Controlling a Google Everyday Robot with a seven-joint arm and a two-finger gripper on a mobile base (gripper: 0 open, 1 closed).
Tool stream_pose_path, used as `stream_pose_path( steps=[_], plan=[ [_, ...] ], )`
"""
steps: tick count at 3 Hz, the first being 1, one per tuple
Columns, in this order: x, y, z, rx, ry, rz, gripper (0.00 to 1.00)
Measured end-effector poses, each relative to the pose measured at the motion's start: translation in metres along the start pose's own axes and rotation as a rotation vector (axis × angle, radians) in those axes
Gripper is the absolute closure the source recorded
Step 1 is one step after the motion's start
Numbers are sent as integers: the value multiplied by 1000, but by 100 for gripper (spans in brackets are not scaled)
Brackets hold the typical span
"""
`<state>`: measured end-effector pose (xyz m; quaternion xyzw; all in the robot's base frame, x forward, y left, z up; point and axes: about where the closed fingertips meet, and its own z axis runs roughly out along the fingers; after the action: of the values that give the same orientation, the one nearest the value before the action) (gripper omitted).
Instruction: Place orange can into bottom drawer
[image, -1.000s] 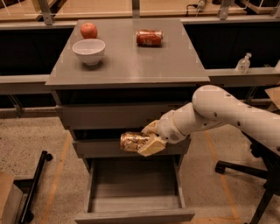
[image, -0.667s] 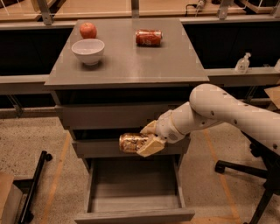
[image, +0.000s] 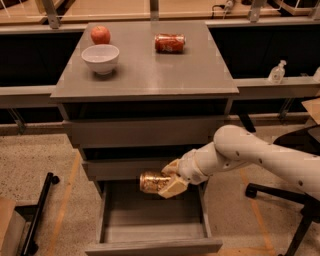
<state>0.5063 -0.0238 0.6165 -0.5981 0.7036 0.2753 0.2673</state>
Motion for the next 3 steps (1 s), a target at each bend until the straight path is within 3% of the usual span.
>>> stream_pose_path(
  steps=[1, 2, 3],
  plan=[
    [37, -9, 35, 3, -36, 50, 100],
    [47, -8, 49, -12, -46, 72, 100],
    [54, -19, 70, -14, -65, 38, 100]
  ],
)
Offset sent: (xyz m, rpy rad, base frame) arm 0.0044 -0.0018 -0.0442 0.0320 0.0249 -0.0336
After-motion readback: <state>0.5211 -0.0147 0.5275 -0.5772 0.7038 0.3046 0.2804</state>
